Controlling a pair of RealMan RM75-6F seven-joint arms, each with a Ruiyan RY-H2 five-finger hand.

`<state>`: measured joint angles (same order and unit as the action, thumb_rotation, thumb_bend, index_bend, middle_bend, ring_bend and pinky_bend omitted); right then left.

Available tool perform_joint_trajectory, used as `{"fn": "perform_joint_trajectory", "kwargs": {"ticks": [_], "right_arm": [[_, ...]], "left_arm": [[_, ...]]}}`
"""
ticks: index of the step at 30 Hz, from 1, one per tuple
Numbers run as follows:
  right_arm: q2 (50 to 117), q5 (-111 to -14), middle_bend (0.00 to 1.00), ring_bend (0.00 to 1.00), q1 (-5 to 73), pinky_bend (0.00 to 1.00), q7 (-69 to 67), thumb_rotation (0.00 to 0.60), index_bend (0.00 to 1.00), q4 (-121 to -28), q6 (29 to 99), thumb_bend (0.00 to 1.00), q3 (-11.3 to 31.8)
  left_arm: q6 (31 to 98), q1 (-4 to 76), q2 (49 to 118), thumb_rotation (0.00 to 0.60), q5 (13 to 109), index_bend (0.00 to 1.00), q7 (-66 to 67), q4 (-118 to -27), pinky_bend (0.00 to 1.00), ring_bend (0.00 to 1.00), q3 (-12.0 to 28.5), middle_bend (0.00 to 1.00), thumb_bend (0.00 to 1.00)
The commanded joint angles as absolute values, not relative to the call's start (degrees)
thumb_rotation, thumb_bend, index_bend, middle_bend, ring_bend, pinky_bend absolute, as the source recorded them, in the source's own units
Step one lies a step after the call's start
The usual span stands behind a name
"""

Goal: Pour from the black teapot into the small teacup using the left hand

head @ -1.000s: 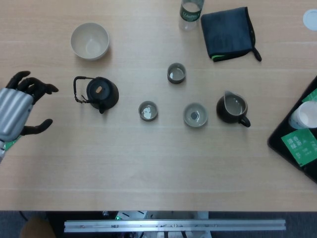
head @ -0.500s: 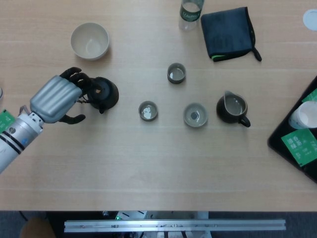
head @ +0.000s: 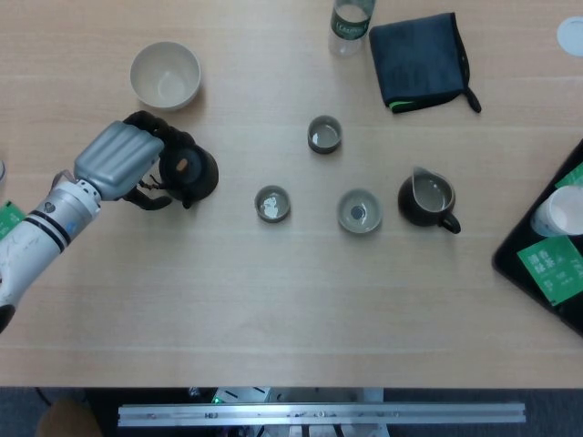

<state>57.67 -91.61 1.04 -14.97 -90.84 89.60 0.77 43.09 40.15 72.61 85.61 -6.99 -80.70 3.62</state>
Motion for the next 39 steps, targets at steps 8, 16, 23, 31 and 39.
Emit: {"fn": "perform_joint_trajectory", "kwargs": {"ticks": [8,16,23,31,39], "right_arm": [[58.0,-91.1,0.39,0.23,0.7,0.23,-15.7,0.600,0.36,-89.9,89.6,0.00,0.8],[57.9,-91.3,0.39,0.23,0.6,0.23,-15.7,0.600,0.36,-90.0,90.0,0.00,0.9],[57.9,-91.5,0.39,0.23,0.5,0.23,-15.4,0.600,0.36,-90.3,90.2,0.00,0.9],[57.7,-91.9,0.39,0.23,0.5,0.23,-15.0,0.600,0.36,-90.9,90.4,0.00,1.0],[57.7,-92.4,0.39,0.23,0.4,0.23,-14.7,0.600,0.36,-91.2,90.7,0.00,0.9]], "left_arm": [[37.8,42.7,74.5,0.384,78.3,0.19,0.4,-78.0,0.14,0.16,3.5,0.25,0.21],[36.5,42.9,74.4,0.383,74.8,0.19,3.8,-77.4,0.14,0.16,2.8,0.26,0.21],[35.3,42.7,72.0,0.383,71.8,0.19,6.2,-79.6,0.14,0.17,1.5,0.29,0.21],[34.2,42.3,67.9,0.381,69.2,0.19,7.3,-83.8,0.14,0.17,-0.1,0.30,0.21],[35.5,40.8,64.5,0.385,70.6,0.19,7.0,-88.5,0.14,0.17,-1.9,0.31,0.20]]}}
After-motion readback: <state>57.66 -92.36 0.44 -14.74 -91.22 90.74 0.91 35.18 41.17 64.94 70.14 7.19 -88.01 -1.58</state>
